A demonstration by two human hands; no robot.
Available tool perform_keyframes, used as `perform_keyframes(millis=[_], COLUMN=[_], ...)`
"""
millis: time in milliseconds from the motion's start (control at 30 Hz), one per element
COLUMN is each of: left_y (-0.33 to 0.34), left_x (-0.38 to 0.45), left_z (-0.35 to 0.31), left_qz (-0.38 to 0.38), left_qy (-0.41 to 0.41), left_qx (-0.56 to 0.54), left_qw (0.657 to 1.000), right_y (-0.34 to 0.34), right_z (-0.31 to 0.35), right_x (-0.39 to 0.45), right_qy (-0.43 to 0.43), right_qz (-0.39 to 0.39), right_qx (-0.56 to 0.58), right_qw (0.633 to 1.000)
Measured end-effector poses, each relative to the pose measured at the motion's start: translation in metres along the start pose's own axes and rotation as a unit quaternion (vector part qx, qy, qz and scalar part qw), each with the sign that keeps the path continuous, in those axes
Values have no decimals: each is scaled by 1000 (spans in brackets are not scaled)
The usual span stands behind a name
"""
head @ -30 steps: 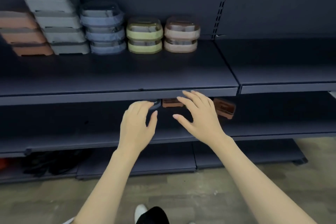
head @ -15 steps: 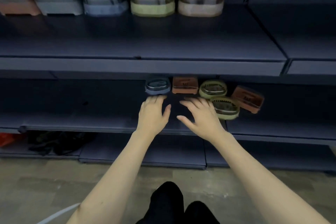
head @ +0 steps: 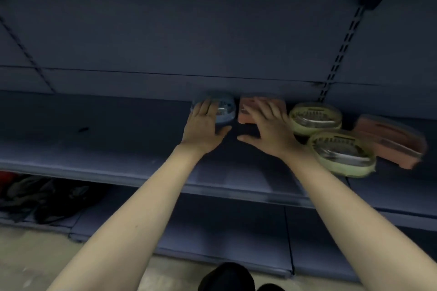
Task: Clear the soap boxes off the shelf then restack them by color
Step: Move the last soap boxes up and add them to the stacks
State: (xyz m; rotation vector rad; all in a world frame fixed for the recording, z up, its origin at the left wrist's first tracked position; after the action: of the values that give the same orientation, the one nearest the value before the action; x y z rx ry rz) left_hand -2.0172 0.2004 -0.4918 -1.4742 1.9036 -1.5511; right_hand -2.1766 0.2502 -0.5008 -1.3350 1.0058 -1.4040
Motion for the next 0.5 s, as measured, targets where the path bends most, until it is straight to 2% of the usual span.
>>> perform_keyframes(millis=[100,267,367,500], left_y=[15,34,41,44], left_x=[21,55,68,73], left_z=[16,37,42,46], left_qz=[9,87,117,111], left_qy=[13,-2,7,15], left_qx=[42,87,106,119], left_qw=[999,992,987,987], right_y=[11,23,23,22], right_z=[-12,-38,-49,-52], right_x=[20,50,58,61], right_qy=[-8,-22,-34,-65], right_qz=[34,59,67,68], right_qx=[-30,-102,-101,-83], right_qw=[999,993,992,992])
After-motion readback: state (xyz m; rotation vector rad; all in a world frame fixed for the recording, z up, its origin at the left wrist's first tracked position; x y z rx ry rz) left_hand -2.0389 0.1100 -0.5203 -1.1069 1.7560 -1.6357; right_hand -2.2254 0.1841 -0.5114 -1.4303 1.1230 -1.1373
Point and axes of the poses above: each hand's wrist, its own x-axis towards the middle knuckle, its own y-axis out of the palm, z = x × y, the point moved 6 cm from there along x, towards the middle knuckle, and after that the axes turned 4 degrees about -x, right-handed, at the moved point
